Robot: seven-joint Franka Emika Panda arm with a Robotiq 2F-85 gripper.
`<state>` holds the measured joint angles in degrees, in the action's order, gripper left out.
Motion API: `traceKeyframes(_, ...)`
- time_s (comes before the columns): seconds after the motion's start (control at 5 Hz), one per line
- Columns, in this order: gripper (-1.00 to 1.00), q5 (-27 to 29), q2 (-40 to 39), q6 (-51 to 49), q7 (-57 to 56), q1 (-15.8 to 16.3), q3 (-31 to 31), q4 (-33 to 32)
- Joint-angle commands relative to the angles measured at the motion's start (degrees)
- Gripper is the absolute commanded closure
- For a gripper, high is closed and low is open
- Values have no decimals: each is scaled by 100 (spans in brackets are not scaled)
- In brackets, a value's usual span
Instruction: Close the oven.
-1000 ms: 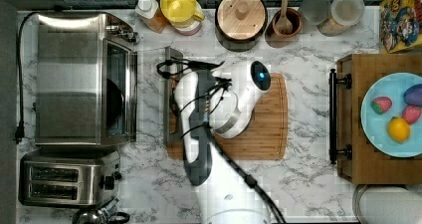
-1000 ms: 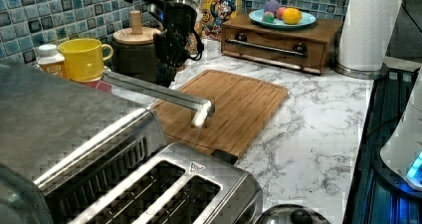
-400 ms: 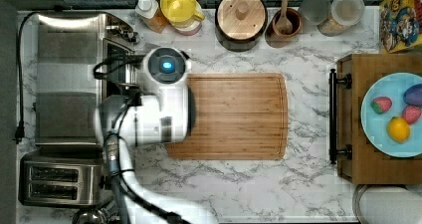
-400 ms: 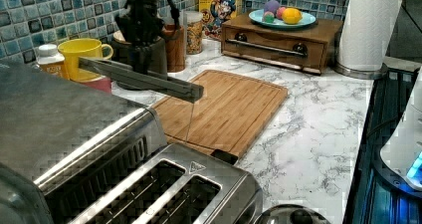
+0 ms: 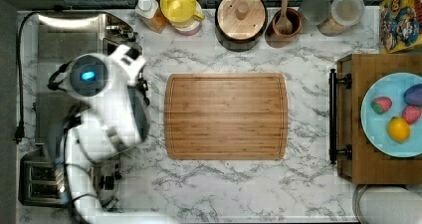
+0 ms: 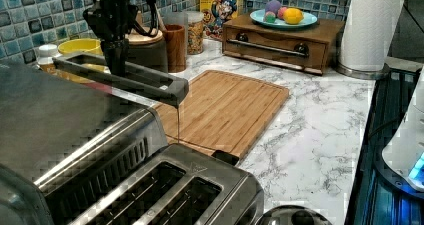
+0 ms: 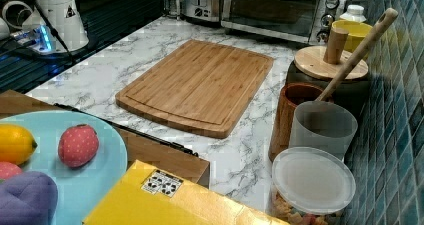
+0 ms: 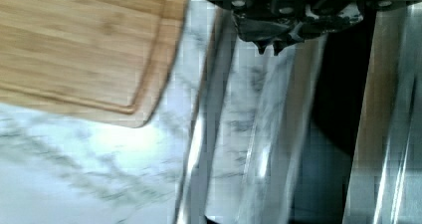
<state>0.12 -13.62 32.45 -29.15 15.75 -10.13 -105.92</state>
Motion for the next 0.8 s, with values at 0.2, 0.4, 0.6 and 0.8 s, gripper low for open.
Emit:
traceKeyframes(0.2, 100, -789, 420, 299, 1464, 484, -195, 550)
traceKeyframes(0.4, 100, -595, 795, 516, 1650, 282, -242, 297)
traceKeyframes(0.6, 100, 384, 1346, 853, 1301, 25, -234, -156)
traceKeyframes(0.8, 100, 384, 1347, 853, 1300, 109, -149, -155)
